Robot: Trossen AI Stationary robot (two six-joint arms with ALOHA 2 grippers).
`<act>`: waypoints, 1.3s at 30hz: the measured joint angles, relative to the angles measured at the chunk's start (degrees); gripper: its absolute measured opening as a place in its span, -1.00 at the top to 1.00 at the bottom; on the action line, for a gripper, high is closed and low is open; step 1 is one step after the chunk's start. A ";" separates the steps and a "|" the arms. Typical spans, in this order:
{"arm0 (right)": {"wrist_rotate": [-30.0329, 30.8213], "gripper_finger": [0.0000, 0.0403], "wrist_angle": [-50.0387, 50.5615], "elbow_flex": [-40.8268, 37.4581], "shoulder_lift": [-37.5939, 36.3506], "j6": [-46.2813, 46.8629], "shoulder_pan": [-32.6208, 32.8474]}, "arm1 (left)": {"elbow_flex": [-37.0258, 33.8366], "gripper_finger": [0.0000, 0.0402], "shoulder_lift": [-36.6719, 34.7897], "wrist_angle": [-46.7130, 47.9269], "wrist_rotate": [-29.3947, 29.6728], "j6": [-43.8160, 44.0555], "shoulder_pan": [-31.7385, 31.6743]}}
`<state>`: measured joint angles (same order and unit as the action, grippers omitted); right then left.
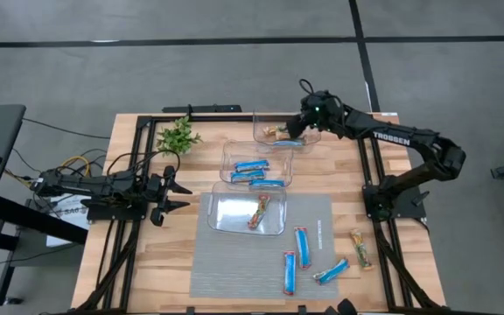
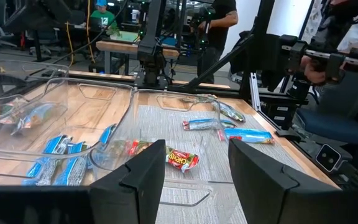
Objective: Pick and place Granola Bars by type
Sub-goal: Put the red granola bar into the bottom transparent bin
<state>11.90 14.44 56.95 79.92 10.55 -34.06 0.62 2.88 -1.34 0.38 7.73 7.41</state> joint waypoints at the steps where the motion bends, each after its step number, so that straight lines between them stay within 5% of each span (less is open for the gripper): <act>1: -0.02 -0.11 0.60 0.00 -0.04 0.00 0.39 | 0.00 0.16 0.01 0.00 0.02 -0.01 0.01; 15: -2.09 -0.11 9.88 0.00 -7.47 4.63 12.65 | 0.00 0.16 0.01 0.00 0.04 0.08 0.01; 21: -13.07 -0.11 12.30 0.00 -9.95 4.59 21.66 | -0.01 0.16 0.01 0.00 0.04 0.19 0.01; 30: -41.54 -0.11 12.49 0.00 -10.49 7.58 35.08 | 0.00 0.16 0.01 0.00 0.04 0.20 0.00; 39: -45.27 -0.11 12.35 0.00 -10.47 14.63 45.80 | 0.00 0.16 0.01 0.00 0.04 0.07 -0.01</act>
<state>-33.37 26.79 56.95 69.45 25.18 11.73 0.62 2.90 -1.34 0.43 7.80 7.40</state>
